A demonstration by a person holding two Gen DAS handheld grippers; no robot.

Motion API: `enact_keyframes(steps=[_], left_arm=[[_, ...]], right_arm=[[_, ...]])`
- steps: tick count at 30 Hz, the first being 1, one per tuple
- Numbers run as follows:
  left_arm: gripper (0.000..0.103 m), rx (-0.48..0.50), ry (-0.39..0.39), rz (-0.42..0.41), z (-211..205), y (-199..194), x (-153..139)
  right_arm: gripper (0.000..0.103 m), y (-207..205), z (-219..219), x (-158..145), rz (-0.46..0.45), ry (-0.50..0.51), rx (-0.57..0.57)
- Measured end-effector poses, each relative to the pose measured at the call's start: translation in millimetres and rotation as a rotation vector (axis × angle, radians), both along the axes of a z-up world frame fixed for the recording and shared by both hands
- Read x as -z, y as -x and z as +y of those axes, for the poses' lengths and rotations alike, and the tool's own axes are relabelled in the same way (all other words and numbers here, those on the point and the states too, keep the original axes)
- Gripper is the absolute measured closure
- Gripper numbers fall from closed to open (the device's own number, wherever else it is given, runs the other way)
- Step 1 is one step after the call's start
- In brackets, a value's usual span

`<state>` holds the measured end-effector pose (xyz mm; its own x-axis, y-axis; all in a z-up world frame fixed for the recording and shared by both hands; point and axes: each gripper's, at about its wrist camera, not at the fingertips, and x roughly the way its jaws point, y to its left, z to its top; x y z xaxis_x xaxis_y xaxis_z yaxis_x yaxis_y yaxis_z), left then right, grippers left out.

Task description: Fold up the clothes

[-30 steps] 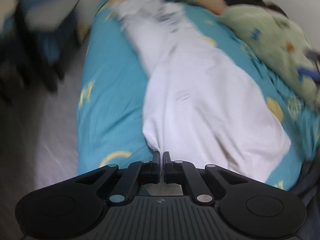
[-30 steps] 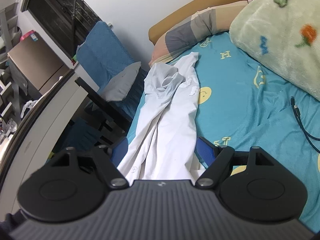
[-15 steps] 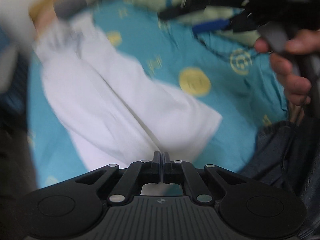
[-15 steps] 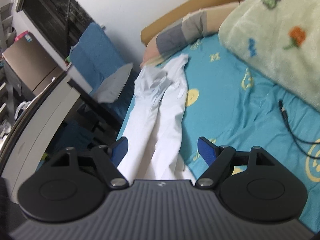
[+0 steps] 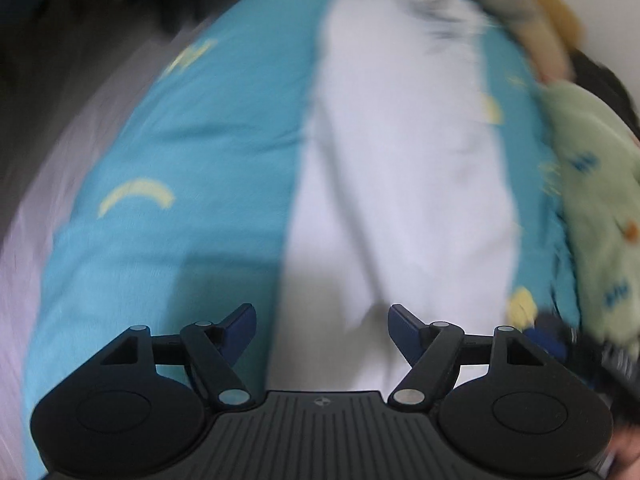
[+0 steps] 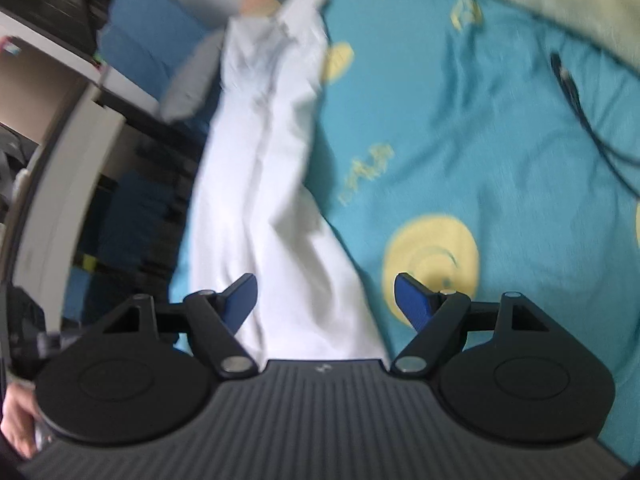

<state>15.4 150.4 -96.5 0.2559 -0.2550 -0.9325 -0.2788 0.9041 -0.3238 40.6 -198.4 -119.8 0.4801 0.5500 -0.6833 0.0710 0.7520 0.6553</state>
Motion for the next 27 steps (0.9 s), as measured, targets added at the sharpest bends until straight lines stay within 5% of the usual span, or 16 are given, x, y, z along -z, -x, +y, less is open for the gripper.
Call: enact_keyframes(steps=[3, 5, 9, 12, 16, 20, 21, 24, 27], left_arm=[[0.028, -0.013, -0.016, 0.023, -4, -1, 13], [0.018, 0.029, -0.049, 0.011, -19, 0, 15], [0.019, 0.084, -0.036, 0.001, -37, 9, 15], [0.04, 0.078, 0.006, 0.013, -35, 15, 14], [0.09, 0.077, -0.002, 0.023, -33, 19, 10], [0.096, 0.056, 0.031, -0.013, -26, 24, -4], [0.096, 0.044, 0.05, -0.027, -20, 26, -9], [0.096, -0.002, 0.126, -0.068, 1, 35, -23], [0.097, -0.068, 0.255, -0.124, 21, 41, -38]], right_arm=[[0.033, 1, 1, 15, 0.05, -0.005, -0.001], [0.033, 3, 3, 20, 0.054, -0.027, -0.002], [0.044, 8, 7, 29, 0.121, -0.184, -0.026], [0.045, 15, 21, 26, 0.114, -0.149, -0.085], [0.045, 22, 36, 16, 0.098, -0.057, -0.133], [0.047, 33, 64, 1, 0.041, 0.116, -0.249], [0.052, 37, 72, -2, 0.021, 0.176, -0.278], [0.091, 45, 86, -11, -0.008, 0.312, -0.292], [0.099, 40, 66, -32, -0.01, 0.239, -0.195]])
